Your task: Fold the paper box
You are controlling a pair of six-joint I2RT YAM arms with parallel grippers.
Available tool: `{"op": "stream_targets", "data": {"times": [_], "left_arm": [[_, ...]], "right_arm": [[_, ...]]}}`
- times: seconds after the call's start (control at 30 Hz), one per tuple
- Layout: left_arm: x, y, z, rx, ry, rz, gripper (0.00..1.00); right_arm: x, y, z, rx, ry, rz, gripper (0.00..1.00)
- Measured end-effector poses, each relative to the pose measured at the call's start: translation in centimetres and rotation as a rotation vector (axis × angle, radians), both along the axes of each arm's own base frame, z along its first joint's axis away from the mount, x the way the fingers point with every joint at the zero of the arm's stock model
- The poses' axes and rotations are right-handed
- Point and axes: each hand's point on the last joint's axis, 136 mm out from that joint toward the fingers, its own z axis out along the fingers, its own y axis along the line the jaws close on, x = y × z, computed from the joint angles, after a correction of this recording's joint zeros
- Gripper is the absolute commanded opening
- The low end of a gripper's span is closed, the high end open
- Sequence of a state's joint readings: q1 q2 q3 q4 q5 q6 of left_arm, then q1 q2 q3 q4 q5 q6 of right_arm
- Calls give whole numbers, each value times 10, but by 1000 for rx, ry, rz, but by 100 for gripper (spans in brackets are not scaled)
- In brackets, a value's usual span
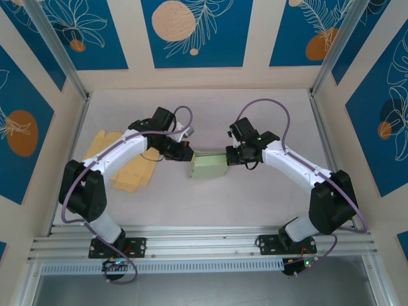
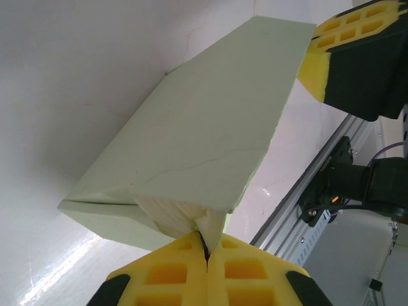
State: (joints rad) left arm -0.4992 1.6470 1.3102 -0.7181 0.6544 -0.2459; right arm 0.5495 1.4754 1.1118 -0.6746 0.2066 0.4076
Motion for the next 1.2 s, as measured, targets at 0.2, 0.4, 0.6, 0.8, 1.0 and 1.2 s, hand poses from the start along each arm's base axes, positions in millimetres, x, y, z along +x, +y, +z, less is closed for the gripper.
{"op": "stream_targets", "data": {"times": [0.2,0.4,0.6,0.8,1.0,1.2], "left_arm": [[0,0,-2,-19,15,5,0],[-1,2,-6,-18,26,12,0],[1,8,-14,-12,55,46,0],[6,12,-17,-29,80,89,0],[7,10,-18,-59,103,109,0],[7,10,-19,-66,107,111,0]], "right_arm": [[0,0,0,-1,0,0,7],[0,1,0,1,-1,3,7],[-3,6,2,-1,-5,18,7],[-4,9,2,-1,-6,27,7],[-3,8,1,-9,-8,22,7],[-2,8,1,-15,-11,19,7]]}}
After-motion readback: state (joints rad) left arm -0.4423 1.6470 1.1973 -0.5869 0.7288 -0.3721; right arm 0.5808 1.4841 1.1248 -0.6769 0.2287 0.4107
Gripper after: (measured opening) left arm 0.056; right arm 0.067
